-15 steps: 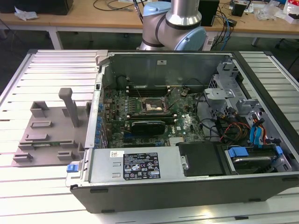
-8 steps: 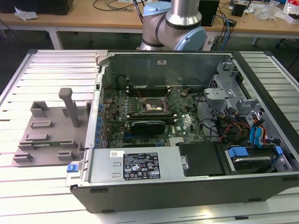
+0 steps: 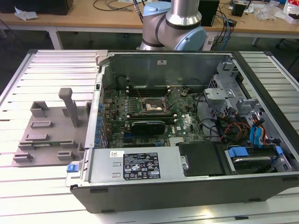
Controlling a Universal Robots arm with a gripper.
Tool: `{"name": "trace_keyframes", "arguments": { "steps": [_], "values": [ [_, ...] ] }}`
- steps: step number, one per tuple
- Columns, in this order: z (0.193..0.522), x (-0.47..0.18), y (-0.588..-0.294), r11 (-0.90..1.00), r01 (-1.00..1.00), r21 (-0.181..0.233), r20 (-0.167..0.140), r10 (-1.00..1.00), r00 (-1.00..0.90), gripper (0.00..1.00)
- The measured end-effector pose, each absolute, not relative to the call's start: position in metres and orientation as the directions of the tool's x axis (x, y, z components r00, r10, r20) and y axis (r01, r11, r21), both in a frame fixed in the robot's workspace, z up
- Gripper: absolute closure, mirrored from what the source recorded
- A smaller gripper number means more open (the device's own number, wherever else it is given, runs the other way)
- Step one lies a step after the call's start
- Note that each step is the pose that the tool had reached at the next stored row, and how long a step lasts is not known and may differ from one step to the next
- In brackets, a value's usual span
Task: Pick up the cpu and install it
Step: 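Pick up the cpu and move it towards the insertion slot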
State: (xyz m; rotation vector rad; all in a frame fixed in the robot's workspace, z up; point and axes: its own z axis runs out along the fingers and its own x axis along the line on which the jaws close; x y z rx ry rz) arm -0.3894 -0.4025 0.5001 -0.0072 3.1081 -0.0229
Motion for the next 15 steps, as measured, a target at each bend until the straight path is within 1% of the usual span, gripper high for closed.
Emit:
{"name": "trace_keyframes", "arguments": {
  "steps": [15],
  "values": [
    [0.524,-0.389,-0.403,1.000,-0.004,-0.015,-0.033,-0.005,-0.999,0.45]
  ]
}}
